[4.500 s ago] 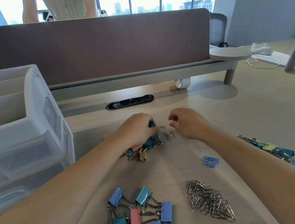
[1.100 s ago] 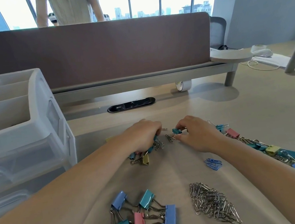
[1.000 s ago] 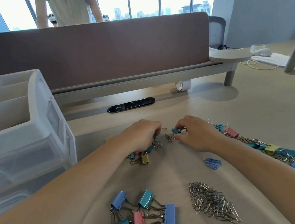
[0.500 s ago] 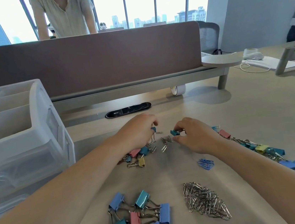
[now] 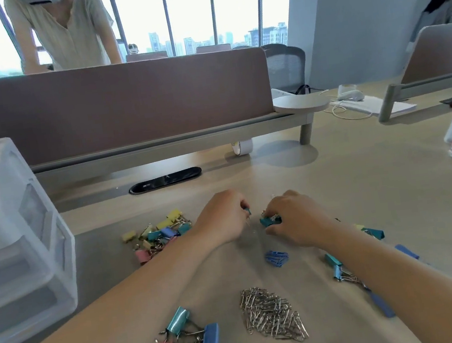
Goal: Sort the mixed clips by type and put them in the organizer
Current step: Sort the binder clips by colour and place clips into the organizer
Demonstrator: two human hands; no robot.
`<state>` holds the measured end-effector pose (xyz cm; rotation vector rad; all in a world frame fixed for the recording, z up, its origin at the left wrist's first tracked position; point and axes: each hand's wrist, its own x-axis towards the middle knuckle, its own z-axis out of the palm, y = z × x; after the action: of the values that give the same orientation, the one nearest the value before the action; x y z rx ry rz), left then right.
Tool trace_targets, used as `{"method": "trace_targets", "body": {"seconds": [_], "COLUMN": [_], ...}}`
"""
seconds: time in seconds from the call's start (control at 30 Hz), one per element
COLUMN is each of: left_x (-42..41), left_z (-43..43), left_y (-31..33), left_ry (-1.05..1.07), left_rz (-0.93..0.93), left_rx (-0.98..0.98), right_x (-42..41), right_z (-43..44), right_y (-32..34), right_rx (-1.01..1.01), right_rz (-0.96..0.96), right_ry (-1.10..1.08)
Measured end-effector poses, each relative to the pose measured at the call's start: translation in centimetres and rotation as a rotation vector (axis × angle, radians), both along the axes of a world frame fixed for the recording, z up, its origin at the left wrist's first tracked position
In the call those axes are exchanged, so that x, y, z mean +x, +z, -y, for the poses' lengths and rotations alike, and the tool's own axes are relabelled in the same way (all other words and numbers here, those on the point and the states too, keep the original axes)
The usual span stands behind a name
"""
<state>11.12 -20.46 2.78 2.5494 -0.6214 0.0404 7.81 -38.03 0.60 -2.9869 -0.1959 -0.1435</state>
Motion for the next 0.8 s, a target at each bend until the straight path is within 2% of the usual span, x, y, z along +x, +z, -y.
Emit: {"method": "trace_targets", "body": {"seconds": [0.23,0.4,0.67,0.8], "left_x": [0.7,0.8,-0.2,0.5], "left_z": [3.3,4.5,0.1,-3.9], "left_y": [-2.0,-2.3,-0.4,0.5], "left_ry": [0.024,-0.007,-0.039,0.065], "left_rz": [-0.088,-0.166,0.007,0.042], "left_rx": [-0.015,0.009,0.047,0.156], "right_x": [-0.1,-0.5,-0.7,0.1], "right_z": [2.6,3.5,1.4,-1.9], "right_y": [-0.3,-0.2,0.0,0.1], "right_rx": [-0.048,0.018,0.134,0.171], "right_rz": [-0.020,-0.019,0.100,0.122], "right_ry": [-0.064,-0.087,-0.071,0.023]}}
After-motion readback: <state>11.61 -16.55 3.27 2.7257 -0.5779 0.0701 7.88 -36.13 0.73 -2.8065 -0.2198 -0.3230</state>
